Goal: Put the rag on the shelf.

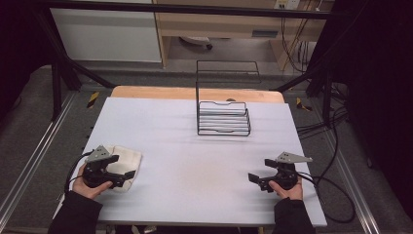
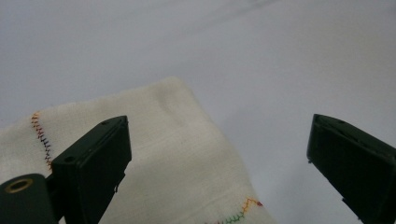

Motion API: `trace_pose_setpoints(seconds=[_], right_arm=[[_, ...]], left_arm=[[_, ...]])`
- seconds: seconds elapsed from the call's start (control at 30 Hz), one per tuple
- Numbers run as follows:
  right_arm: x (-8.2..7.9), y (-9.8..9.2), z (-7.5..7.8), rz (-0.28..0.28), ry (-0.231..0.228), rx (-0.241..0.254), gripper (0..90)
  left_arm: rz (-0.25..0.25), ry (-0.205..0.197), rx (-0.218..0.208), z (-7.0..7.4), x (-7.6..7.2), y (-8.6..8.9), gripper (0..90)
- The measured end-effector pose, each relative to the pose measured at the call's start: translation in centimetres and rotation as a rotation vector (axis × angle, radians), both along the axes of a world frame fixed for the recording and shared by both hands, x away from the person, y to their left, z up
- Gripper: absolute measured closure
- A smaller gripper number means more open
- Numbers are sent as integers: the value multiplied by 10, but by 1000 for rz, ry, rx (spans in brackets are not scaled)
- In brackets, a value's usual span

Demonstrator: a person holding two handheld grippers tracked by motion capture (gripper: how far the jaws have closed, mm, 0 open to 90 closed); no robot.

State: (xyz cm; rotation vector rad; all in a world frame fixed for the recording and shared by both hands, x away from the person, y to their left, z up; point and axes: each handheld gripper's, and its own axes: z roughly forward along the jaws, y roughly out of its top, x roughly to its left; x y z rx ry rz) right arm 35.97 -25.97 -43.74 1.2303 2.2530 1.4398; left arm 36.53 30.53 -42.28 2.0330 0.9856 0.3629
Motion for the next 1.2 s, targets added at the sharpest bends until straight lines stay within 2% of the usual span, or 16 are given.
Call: trace_pose_setpoints(seconds=[0.33, 0.6, 0.7, 0.73, 0.77, 0.83, 0.87, 1.0, 1.03, 1.2], right_arm=[[0, 0, 0, -4, 7, -2, 9], [0, 1, -1, 0, 11, -18, 11], [1, 2, -2, 0, 12, -19, 12], [1, 2, -2, 0, 12, -19, 12], [1, 2, -2, 1, 14, -24, 12], [1, 2, -2, 3, 15, -25, 12], [1, 2, -2, 3, 15, -25, 12], [1, 2, -2, 2, 16, -26, 12], [1, 2, -2, 3, 15, -27, 12], [1, 2, -2, 2, 17, -27, 13]], left_arm=[[7, 7, 26, 3, 0, -8, 87], [33, 26, 66, 1, 0, -17, 184], [42, 36, 85, -1, 0, -21, 312], [46, 38, 91, -2, -1, -23, 312], [45, 42, 100, -2, -1, -25, 385], [41, 55, 102, -3, -1, -27, 445], [42, 59, 108, -4, -2, -28, 445], [40, 78, 128, -5, -3, -32, 578], [45, 82, 147, -6, -3, -34, 598], [59, 97, 161, -8, -3, -36, 680]])
